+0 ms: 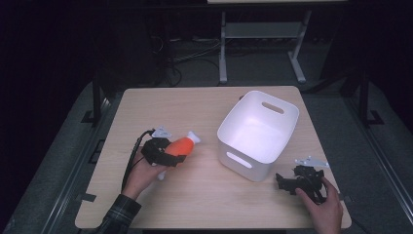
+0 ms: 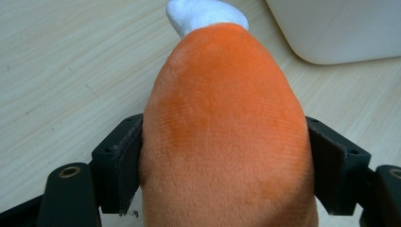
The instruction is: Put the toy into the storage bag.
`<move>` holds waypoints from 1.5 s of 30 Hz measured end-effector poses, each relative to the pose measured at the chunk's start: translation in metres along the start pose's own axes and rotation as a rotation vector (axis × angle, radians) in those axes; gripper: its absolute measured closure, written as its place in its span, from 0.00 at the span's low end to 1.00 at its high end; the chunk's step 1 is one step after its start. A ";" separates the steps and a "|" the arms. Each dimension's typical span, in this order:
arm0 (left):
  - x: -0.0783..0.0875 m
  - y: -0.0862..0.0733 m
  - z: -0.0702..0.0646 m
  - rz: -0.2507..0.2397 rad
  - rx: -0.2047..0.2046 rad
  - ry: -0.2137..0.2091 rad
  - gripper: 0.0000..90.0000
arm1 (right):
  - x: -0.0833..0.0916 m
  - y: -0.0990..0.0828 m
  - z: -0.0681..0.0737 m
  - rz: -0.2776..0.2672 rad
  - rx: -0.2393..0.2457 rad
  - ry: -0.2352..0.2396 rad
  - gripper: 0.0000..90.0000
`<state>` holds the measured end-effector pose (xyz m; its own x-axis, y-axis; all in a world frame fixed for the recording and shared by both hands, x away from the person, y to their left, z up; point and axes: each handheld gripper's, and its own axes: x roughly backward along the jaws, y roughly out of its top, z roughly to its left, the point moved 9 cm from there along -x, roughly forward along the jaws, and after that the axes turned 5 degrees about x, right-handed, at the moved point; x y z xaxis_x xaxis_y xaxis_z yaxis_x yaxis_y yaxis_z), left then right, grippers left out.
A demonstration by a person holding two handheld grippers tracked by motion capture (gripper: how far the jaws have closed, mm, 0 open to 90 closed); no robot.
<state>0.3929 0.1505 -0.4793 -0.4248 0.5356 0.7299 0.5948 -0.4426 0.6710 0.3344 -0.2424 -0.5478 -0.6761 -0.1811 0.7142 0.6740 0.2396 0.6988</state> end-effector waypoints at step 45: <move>0.030 0.073 -0.018 -0.031 -0.074 -0.065 0.25 | 0.000 0.000 0.000 0.000 0.000 0.000 0.00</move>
<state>0.4116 0.1209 -0.4060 -0.3957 0.5942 0.7002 0.5287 -0.4760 0.7028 0.3344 -0.2424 -0.5478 -0.6761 -0.1812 0.7142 0.6740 0.2395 0.6988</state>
